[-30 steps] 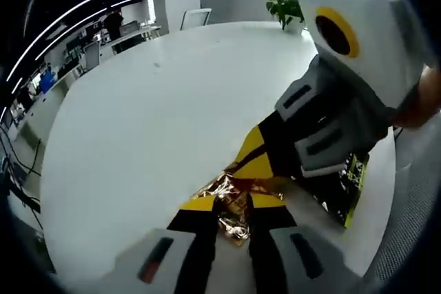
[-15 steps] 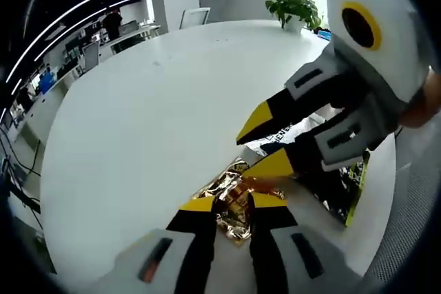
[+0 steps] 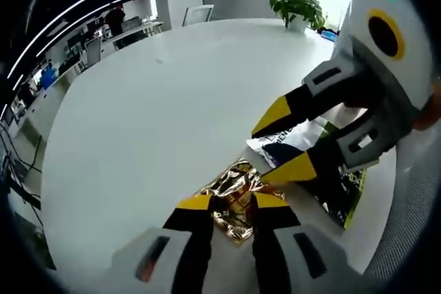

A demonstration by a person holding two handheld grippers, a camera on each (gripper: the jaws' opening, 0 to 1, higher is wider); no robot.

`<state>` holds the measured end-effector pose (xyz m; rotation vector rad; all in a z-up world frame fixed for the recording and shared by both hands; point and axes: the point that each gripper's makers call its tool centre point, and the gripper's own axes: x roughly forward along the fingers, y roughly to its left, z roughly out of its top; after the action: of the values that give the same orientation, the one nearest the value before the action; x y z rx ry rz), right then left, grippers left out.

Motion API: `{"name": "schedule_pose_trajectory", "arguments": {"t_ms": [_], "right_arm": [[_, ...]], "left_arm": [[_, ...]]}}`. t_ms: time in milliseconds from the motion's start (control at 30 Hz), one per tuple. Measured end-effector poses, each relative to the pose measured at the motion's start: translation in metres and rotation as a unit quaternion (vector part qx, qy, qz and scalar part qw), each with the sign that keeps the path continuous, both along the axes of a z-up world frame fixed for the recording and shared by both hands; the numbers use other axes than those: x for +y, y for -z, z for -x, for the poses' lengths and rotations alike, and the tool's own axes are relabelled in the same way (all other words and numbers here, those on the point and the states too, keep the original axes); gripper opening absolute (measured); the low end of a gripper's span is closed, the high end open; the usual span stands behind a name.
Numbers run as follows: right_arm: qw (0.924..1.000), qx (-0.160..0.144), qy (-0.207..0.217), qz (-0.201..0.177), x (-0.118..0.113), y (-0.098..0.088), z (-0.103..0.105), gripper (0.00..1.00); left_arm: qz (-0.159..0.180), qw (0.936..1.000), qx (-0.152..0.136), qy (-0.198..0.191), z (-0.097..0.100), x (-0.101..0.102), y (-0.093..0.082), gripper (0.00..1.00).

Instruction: Arrange the skincare products in the storage area until every visible bottle or jar stands upright without overlapping.

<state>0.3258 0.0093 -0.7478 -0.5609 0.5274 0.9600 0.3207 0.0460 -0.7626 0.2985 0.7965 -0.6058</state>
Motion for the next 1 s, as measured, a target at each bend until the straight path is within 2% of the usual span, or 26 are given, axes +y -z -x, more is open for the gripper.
{"name": "schedule_pose_trajectory", "arguments": {"t_ms": [167,333,433,500,700,1000], "right_arm": [[1.0,-0.004,-0.007,-0.002,-0.001,-0.004,0.004,0.28],[0.9996,-0.017,-0.022,-0.01,-0.002,-0.017,0.015,0.36],[0.9991,-0.026,-0.028,-0.018,-0.003,-0.025,0.024,0.43],[0.999,-0.029,-0.029,-0.019,-0.005,-0.023,0.026,0.48],[0.9979,-0.044,-0.043,-0.021,-0.017,-0.035,0.053,0.61],[0.997,-0.044,-0.034,-0.053,-0.038,-0.058,0.088,0.78]], "left_arm": [[-0.001,1.0,-0.004,0.001,0.003,-0.002,-0.005,0.28],[0.002,0.9999,-0.011,-0.002,0.004,-0.001,-0.012,0.31],[0.012,0.9998,-0.013,-0.009,0.01,-0.002,-0.019,0.34],[0.012,0.9998,-0.015,-0.01,0.013,-0.003,-0.021,0.36],[0.012,0.9997,-0.019,-0.011,0.029,-0.006,-0.034,0.41],[0.019,0.9991,-0.017,-0.033,0.056,0.0,-0.044,0.51]]}}
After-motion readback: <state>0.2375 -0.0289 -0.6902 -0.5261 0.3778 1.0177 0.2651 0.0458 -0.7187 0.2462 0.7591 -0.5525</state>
